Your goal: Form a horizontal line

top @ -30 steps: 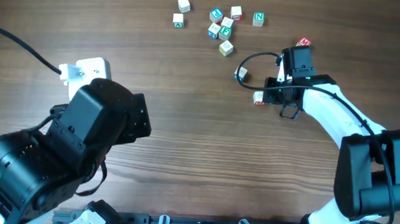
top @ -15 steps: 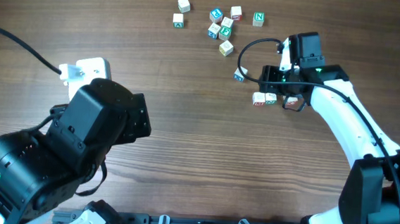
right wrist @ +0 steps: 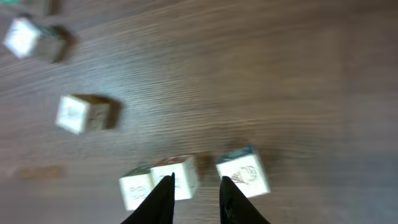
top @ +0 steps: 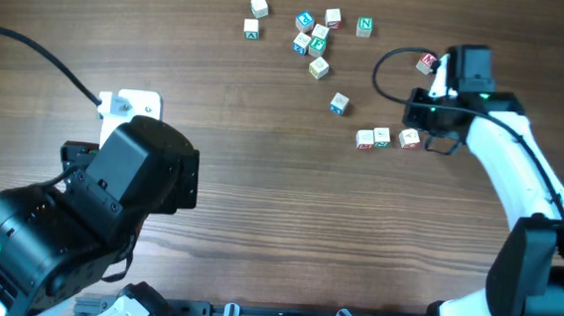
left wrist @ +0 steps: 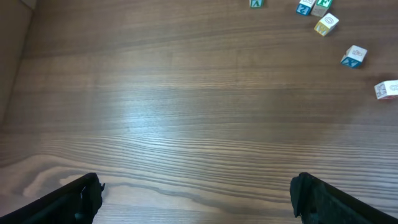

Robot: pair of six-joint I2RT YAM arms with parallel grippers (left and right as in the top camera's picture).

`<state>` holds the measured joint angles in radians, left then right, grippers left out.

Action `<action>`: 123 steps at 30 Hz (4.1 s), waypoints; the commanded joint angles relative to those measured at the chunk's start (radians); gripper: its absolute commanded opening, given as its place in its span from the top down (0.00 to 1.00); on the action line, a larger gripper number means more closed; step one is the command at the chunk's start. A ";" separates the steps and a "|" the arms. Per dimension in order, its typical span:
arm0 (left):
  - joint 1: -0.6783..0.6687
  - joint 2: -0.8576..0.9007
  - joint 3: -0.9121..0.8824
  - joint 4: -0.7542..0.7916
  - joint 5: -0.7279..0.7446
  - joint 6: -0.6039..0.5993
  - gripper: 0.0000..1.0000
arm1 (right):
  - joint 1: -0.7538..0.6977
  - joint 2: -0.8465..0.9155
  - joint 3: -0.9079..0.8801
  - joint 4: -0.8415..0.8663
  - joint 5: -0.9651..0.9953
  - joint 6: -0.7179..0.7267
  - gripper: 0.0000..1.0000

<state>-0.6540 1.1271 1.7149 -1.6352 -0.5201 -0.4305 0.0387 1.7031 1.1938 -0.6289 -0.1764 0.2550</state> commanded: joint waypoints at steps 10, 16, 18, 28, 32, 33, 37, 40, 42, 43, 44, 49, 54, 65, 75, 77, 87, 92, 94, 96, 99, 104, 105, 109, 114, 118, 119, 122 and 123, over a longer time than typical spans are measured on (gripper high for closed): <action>0.001 0.008 0.006 0.212 0.043 0.027 0.00 | 0.359 0.221 0.019 0.252 0.074 -0.095 0.76; 0.001 0.017 0.006 0.227 0.044 0.027 0.00 | 0.353 0.312 0.093 0.265 0.209 -0.043 0.80; 0.001 0.034 0.006 0.229 0.061 0.027 0.00 | 0.351 0.315 0.124 0.303 0.242 -0.045 0.77; 0.001 0.313 0.005 0.244 0.210 -0.117 0.24 | 0.253 0.196 0.307 -0.051 0.360 0.027 0.47; 0.002 0.393 -0.069 0.441 0.299 -0.165 0.96 | 0.003 0.142 0.307 -0.169 0.214 0.042 0.61; 0.002 0.402 -0.110 0.513 0.343 -0.165 0.96 | -0.051 0.143 0.299 -0.169 0.166 0.002 0.64; 0.004 0.408 -0.379 0.874 0.526 -0.167 0.96 | -0.207 0.154 0.227 -0.119 0.057 -0.133 0.69; 0.024 0.410 -0.625 1.211 0.565 -0.265 0.96 | -0.240 0.154 0.167 -0.081 -0.044 -0.168 0.80; 0.040 0.423 -0.710 1.361 0.584 -0.285 0.96 | -0.239 0.154 0.142 -0.067 -0.061 -0.178 0.80; 0.044 0.435 -0.727 1.403 0.607 -0.285 0.96 | -0.239 0.154 0.132 -0.060 -0.060 -0.177 0.80; 0.046 0.459 -0.733 1.432 0.631 -0.285 0.96 | -0.239 0.155 0.123 -0.051 -0.060 -0.177 0.80; 0.046 0.678 -0.733 1.641 0.776 -0.293 0.96 | -0.239 0.156 0.089 -0.036 -0.057 -0.175 0.81; 0.045 0.792 -0.733 1.721 0.825 -0.341 0.96 | -0.239 0.157 -0.007 0.062 -0.058 -0.140 0.82; 0.048 0.941 -0.733 1.972 0.851 -0.443 0.96 | -0.239 0.241 -0.031 0.121 -0.061 -0.088 0.83; 0.049 0.996 -0.706 2.022 0.864 -0.494 0.96 | -0.232 0.271 -0.031 0.126 -0.173 -0.099 0.96; 0.040 0.996 -0.706 2.034 0.876 -0.494 0.96 | -0.224 0.271 -0.031 0.100 -0.173 -0.098 0.95; 0.016 0.996 -0.705 2.105 0.875 -0.494 0.96 | -0.201 0.271 -0.031 0.061 -0.173 -0.098 0.96; 0.010 0.997 -0.705 2.150 0.866 -0.498 0.96 | -0.199 0.271 -0.031 0.050 -0.173 -0.098 0.96; -0.002 0.999 -0.704 2.160 0.859 -0.498 0.96 | -0.199 0.271 -0.031 0.047 -0.173 -0.098 0.96; -0.020 1.000 -0.699 2.160 0.826 -0.498 0.96 | -0.199 0.271 -0.031 0.047 -0.173 -0.098 0.96; -0.025 1.000 -0.699 2.160 0.814 -0.498 0.96 | -0.199 0.271 -0.031 0.044 -0.173 -0.098 0.96; -0.025 1.011 -0.689 2.160 0.814 -0.499 0.96 | -0.199 0.271 -0.031 0.044 -0.173 -0.097 0.96; -0.026 1.020 -0.679 2.160 0.815 -0.499 0.96 | -0.199 0.271 -0.031 0.044 -0.173 -0.097 0.96; -0.037 1.070 -0.625 2.158 0.820 -0.525 0.96 | -0.199 0.271 -0.031 0.038 -0.173 -0.098 0.96; -0.047 1.080 -0.600 2.159 0.818 -0.524 0.96 | -0.199 0.271 -0.031 0.031 -0.201 -0.098 0.96; -0.051 1.080 -0.600 2.159 0.818 -0.524 0.96 | -0.198 0.271 -0.031 0.029 -0.290 -0.096 0.96; -0.051 1.080 -0.600 2.159 0.818 -0.524 0.96 | -0.197 0.271 -0.031 0.029 -0.293 -0.094 0.96; -0.051 1.080 -0.600 2.159 0.818 -0.524 0.96 | -0.195 0.271 -0.031 0.021 -0.293 -0.095 0.96; -0.051 1.080 -0.600 2.159 0.818 -0.524 0.96 | -0.195 0.271 -0.031 0.017 -0.293 -0.095 0.96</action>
<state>-0.7006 2.1902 1.0992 0.5209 0.3107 -0.9489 -0.1638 1.9606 1.1709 -0.6022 -0.4313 0.1566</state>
